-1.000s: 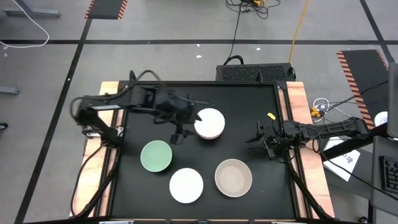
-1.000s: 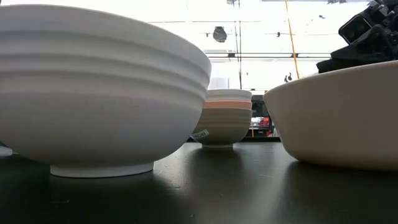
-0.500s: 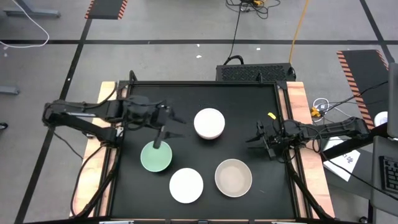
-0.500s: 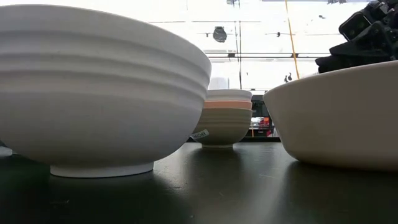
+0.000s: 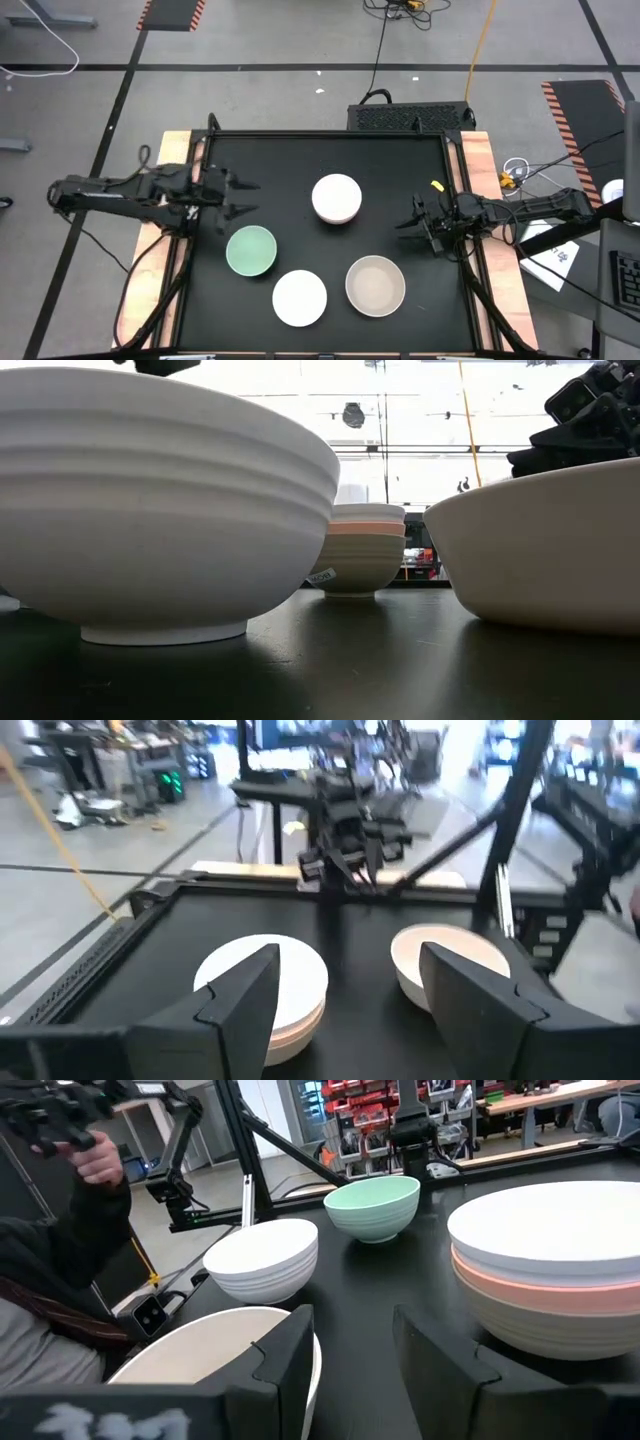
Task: Nest bowls inside each other
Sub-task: Stack the dark white bowl on top of the center white bowl
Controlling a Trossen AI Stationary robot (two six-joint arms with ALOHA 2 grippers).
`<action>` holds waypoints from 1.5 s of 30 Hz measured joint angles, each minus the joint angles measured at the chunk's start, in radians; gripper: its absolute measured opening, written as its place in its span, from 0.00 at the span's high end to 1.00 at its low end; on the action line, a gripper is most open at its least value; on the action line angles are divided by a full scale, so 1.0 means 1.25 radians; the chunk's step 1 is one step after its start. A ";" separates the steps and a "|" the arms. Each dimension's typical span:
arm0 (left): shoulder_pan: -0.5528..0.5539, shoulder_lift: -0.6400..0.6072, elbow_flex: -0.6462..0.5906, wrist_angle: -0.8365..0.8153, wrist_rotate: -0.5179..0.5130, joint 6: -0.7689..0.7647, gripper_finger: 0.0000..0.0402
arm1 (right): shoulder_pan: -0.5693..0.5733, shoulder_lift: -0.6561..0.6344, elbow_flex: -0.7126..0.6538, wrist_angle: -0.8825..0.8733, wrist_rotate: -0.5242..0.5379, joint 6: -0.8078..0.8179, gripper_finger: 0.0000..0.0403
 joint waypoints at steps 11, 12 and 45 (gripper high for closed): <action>-0.008 -0.184 -0.097 -0.033 -0.026 -0.047 0.40 | 0.000 0.000 0.000 0.001 0.000 0.008 0.67; -0.008 -0.191 -0.106 -0.019 -0.026 -0.047 0.40 | 0.000 0.000 0.000 0.001 0.000 0.009 0.67; -0.009 -0.230 -0.400 0.369 0.002 -0.011 0.40 | 0.000 0.000 0.000 -0.001 0.000 0.009 0.67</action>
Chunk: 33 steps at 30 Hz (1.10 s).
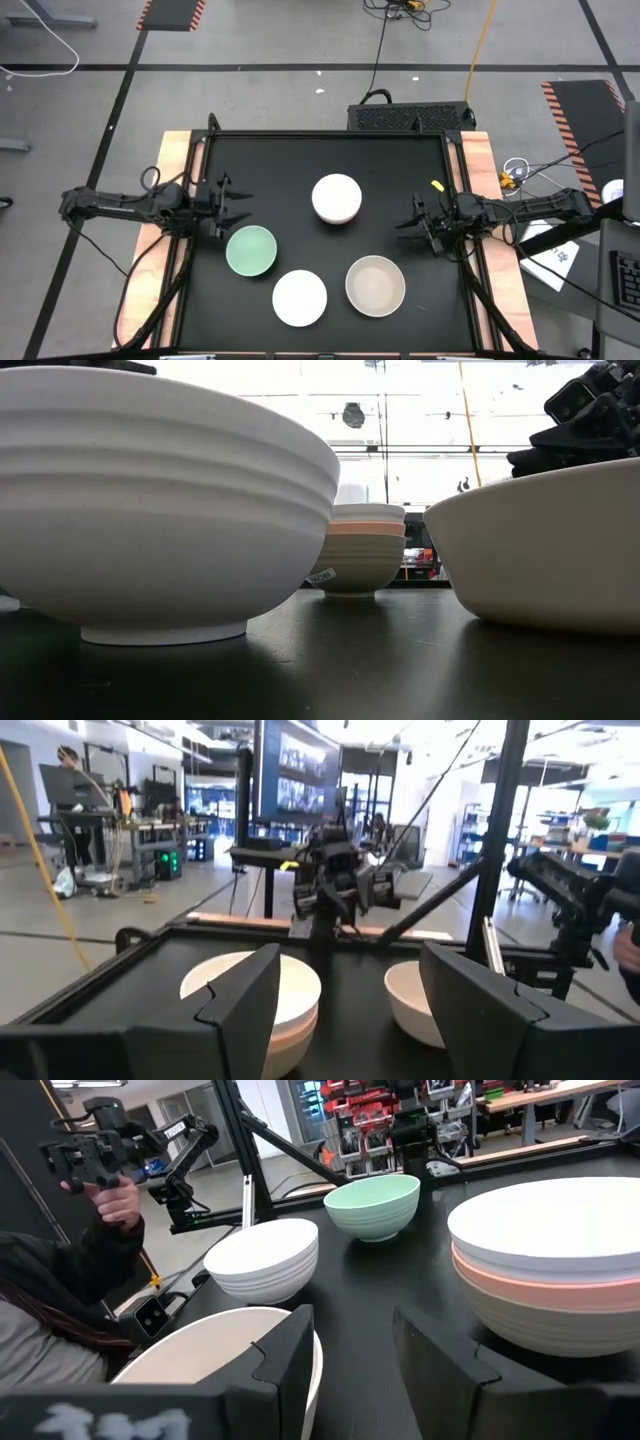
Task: Nest bowls inside each other
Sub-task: Stack the dark white bowl on top of the center white bowl
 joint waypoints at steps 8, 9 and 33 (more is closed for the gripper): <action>0.000 0.000 -0.003 -0.080 0.000 0.025 0.40 | 0.000 0.000 0.000 0.000 0.000 0.005 0.67; 0.000 -0.001 -0.003 -0.089 0.001 0.027 0.40 | 0.000 0.000 0.000 0.000 0.000 0.005 0.67; -0.104 0.000 -0.016 -0.135 -0.085 0.088 0.40 | 0.030 0.000 0.000 0.082 -0.065 -0.105 0.67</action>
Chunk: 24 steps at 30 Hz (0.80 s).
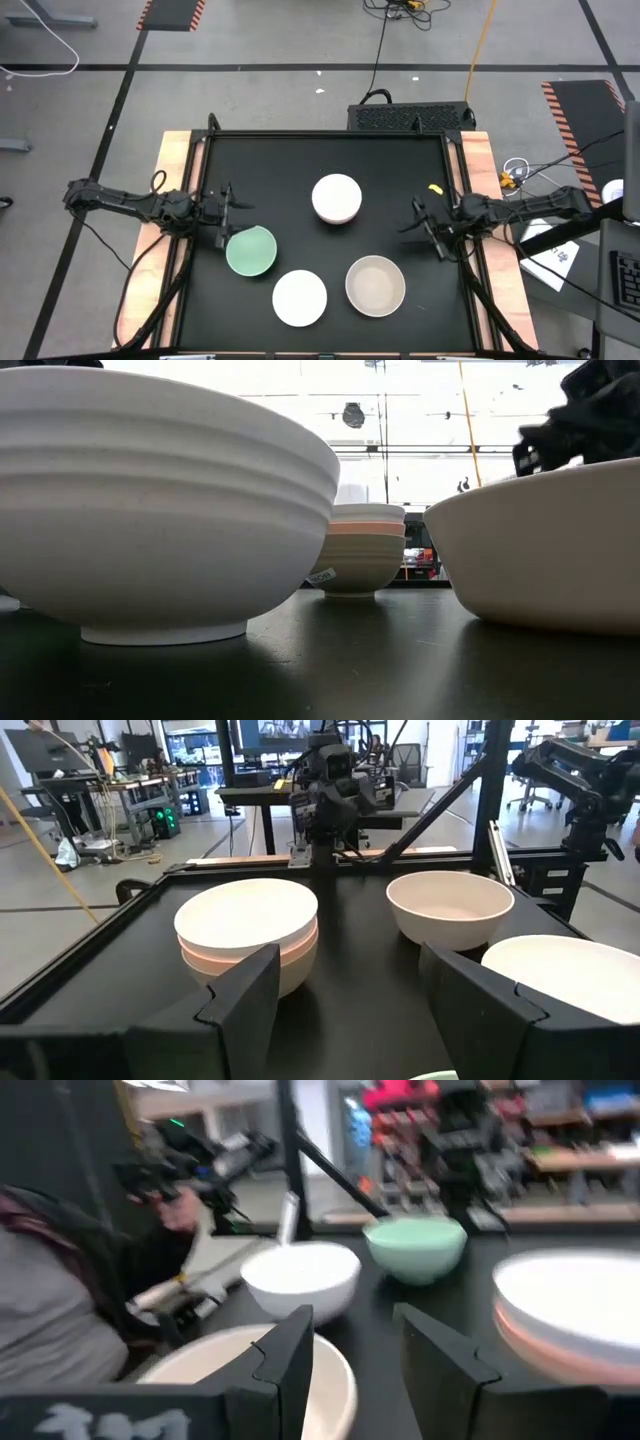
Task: Nest bowls inside each other
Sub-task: Stack the dark white bowl on top of the center white bowl
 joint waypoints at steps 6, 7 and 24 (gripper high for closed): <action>0.000 0.000 0.000 0.000 0.009 -0.003 0.40 | 0.069 0.005 0.001 0.098 -0.001 -0.042 0.67; 0.000 0.000 0.000 0.000 0.009 -0.003 0.40 | 0.080 0.009 0.001 0.111 -0.001 -0.039 0.67; 0.000 0.000 0.000 -0.033 0.011 -0.016 0.40 | 0.159 0.269 0.203 0.134 0.007 -0.074 0.67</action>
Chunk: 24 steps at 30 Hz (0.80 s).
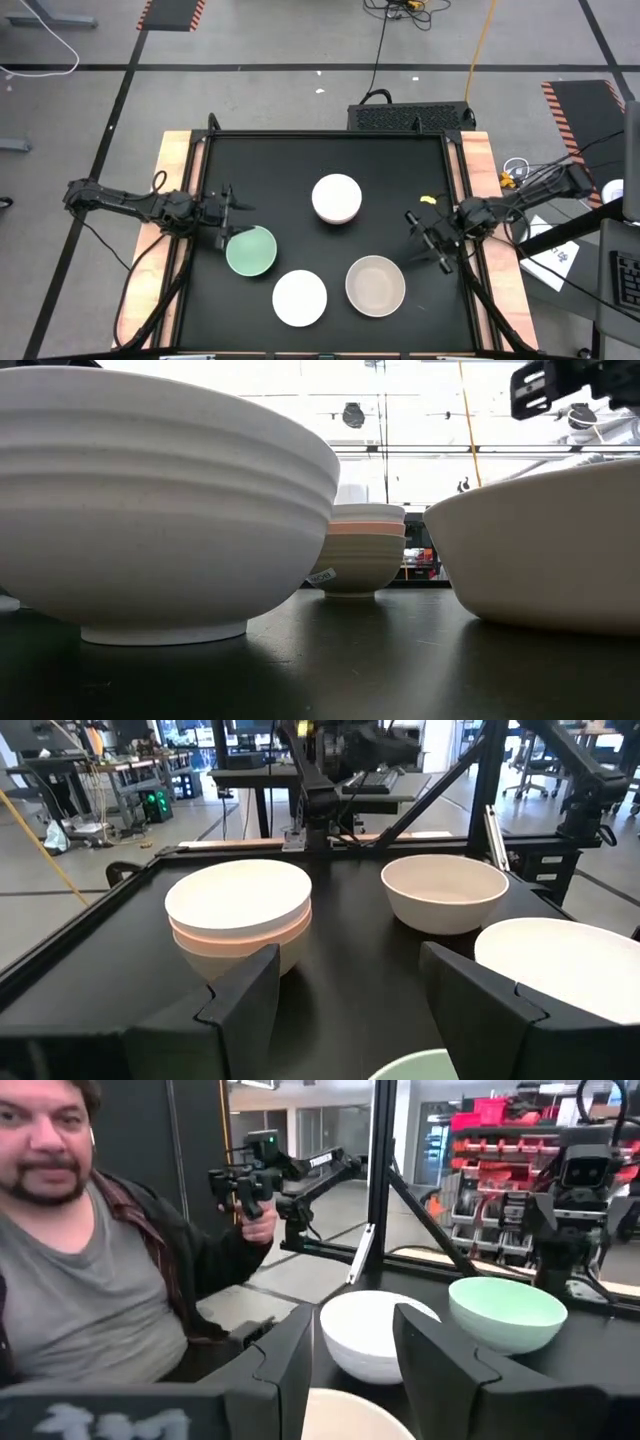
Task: Nest bowls inside each other
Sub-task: Stack the dark white bowl on top of the center white bowl
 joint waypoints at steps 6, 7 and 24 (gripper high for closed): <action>0.000 0.000 0.000 0.000 0.005 -0.005 0.40 | 0.017 0.115 0.082 -0.038 0.001 0.027 0.67; 0.000 0.000 0.000 0.000 0.005 -0.006 0.40 | 0.021 0.130 0.096 -0.051 0.001 0.037 0.67; 0.000 0.000 0.000 -0.004 0.006 -0.003 0.40 | 0.046 0.256 0.251 -0.324 0.125 0.280 0.67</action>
